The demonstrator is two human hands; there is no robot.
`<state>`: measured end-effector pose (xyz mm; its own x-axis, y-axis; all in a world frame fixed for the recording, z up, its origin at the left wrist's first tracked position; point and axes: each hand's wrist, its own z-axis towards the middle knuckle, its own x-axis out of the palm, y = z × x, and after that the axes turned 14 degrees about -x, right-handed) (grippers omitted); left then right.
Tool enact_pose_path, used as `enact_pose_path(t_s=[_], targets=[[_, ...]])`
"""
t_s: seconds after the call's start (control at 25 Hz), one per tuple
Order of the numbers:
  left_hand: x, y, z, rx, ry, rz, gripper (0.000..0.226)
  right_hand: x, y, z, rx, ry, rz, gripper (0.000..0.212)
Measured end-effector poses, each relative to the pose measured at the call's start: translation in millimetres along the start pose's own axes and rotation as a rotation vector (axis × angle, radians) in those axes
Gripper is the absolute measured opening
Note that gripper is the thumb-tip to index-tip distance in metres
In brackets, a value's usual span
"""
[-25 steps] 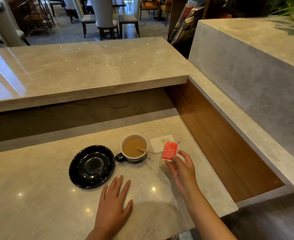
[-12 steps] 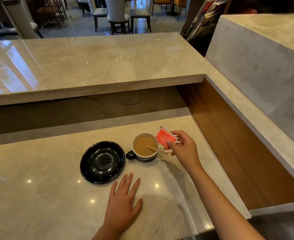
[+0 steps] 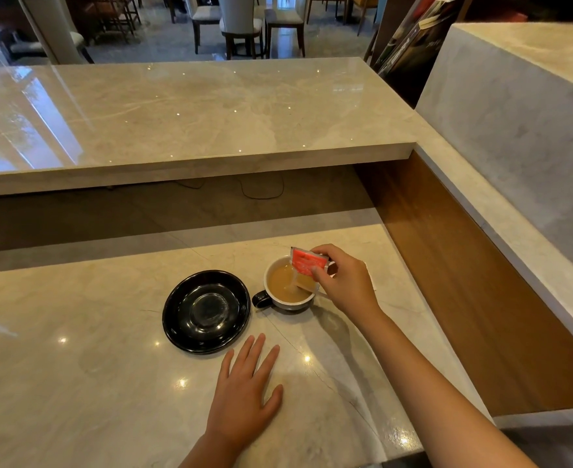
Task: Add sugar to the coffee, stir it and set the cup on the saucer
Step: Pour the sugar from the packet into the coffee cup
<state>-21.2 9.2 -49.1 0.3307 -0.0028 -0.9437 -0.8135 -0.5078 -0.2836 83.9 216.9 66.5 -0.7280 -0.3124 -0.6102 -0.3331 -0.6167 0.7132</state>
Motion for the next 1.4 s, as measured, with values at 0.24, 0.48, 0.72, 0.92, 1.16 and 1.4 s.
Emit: enact_pose_path(t_s=[0.24,0.48,0.72,0.92,1.16,1.4], targets=[[0,0,0,0.007,-0.006,0.004,0.062,0,3,-2,0.332,-0.264,0.363,0.004],[-2,-1,0,0.020,-0.028,-0.045,0.063,-11,11,-12,0.436,-0.337,0.645,0.010],[1,1,1,0.016,-0.019,-0.011,0.064,-28,18,-29,0.546,-0.477,1.205,0.014],[4,3,1,0.025,-0.031,0.020,0.064,-36,17,-44,0.587,-0.532,1.389,0.011],[2,2,0,0.052,-0.060,-0.026,0.063,-39,-3,-65,0.652,-0.588,1.328,0.013],[-1,1,-1,0.055,-0.058,-0.026,0.065,-64,-52,-111,0.821,-0.591,0.767,0.016]])
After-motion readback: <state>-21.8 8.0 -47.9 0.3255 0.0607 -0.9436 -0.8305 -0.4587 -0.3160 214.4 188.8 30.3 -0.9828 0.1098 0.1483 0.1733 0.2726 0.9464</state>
